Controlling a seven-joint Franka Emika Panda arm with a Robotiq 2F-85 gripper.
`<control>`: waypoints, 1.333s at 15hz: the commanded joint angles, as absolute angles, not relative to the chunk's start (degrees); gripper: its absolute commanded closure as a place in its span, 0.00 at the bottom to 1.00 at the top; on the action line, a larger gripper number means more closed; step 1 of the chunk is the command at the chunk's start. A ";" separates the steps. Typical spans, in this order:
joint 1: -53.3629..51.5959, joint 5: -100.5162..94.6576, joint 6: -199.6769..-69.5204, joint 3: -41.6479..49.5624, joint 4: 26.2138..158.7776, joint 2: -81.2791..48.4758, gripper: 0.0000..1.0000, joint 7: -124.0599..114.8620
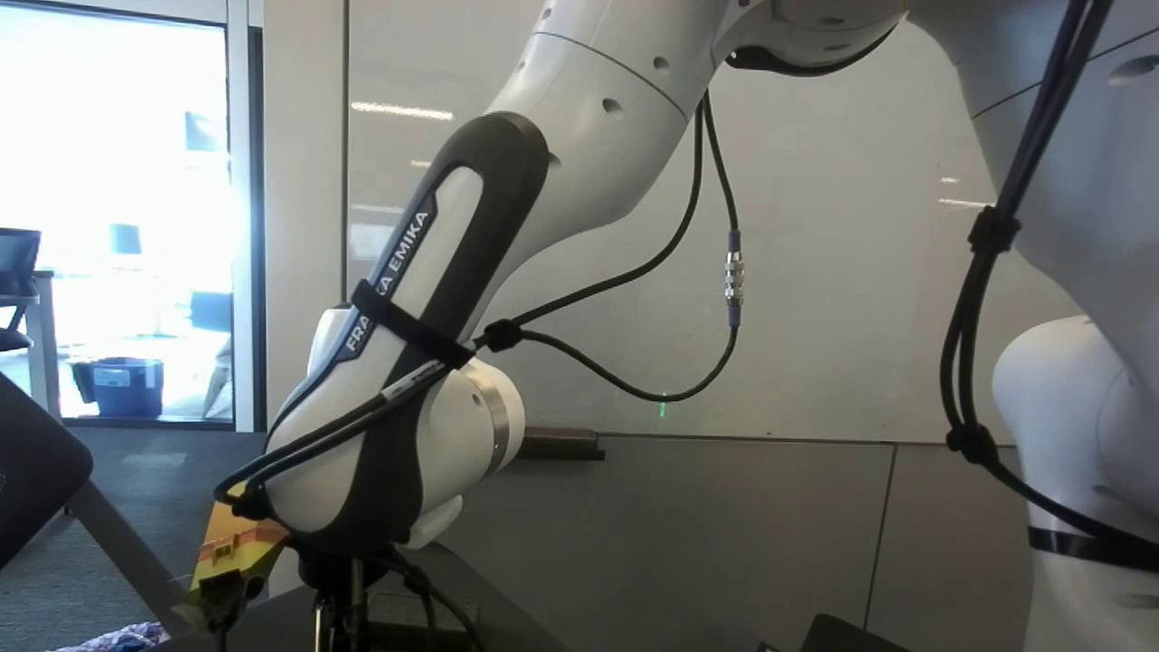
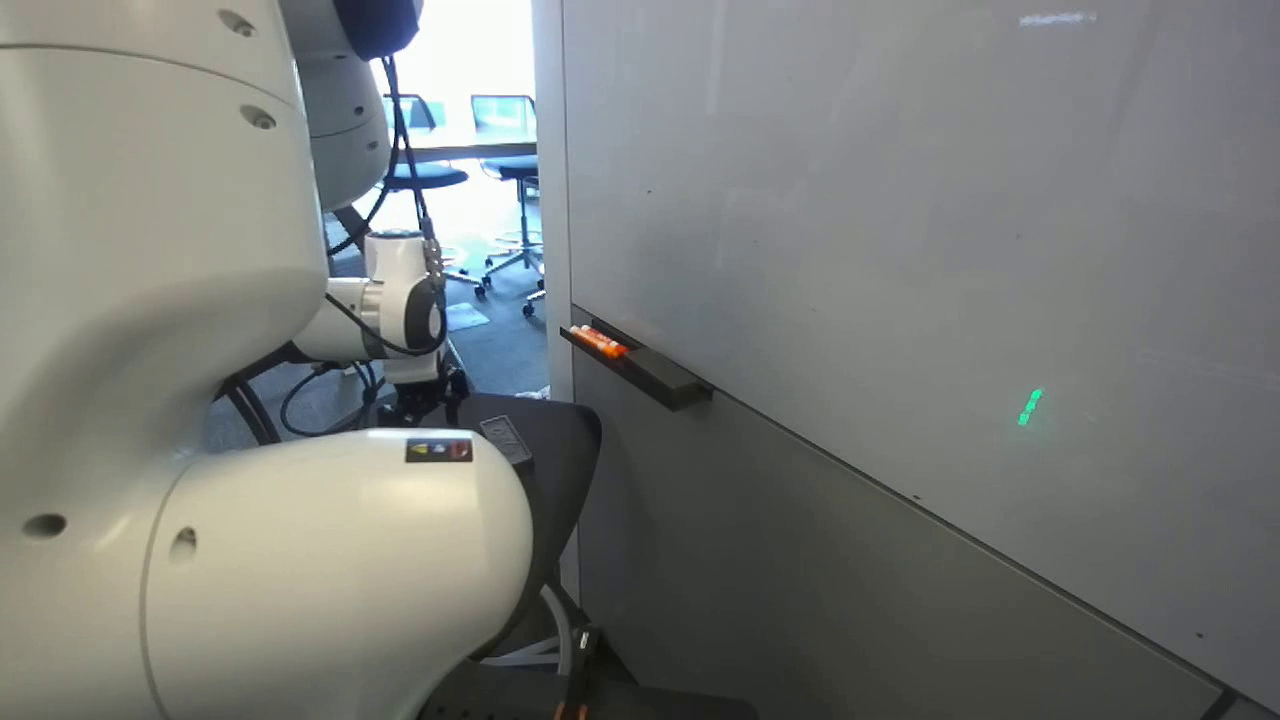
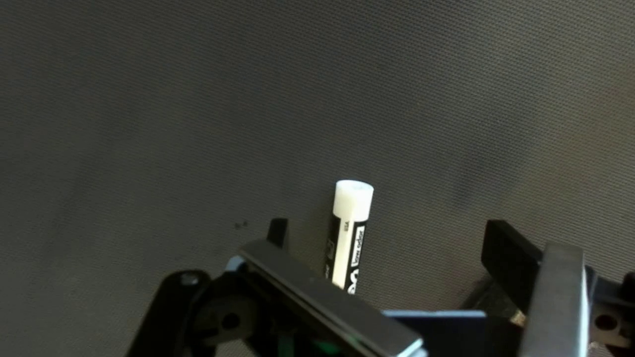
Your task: Get the marker from the chair and use it to write on the white board
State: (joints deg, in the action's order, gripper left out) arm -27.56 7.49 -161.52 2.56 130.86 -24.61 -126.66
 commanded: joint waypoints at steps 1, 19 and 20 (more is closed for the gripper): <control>-26.24 5.88 -166.25 1.43 130.91 -26.88 0.00 -127.19; -26.42 7.64 -174.43 1.68 132.63 -28.77 0.77 -124.13; -25.71 7.96 -174.70 0.74 132.81 -28.50 0.84 -123.40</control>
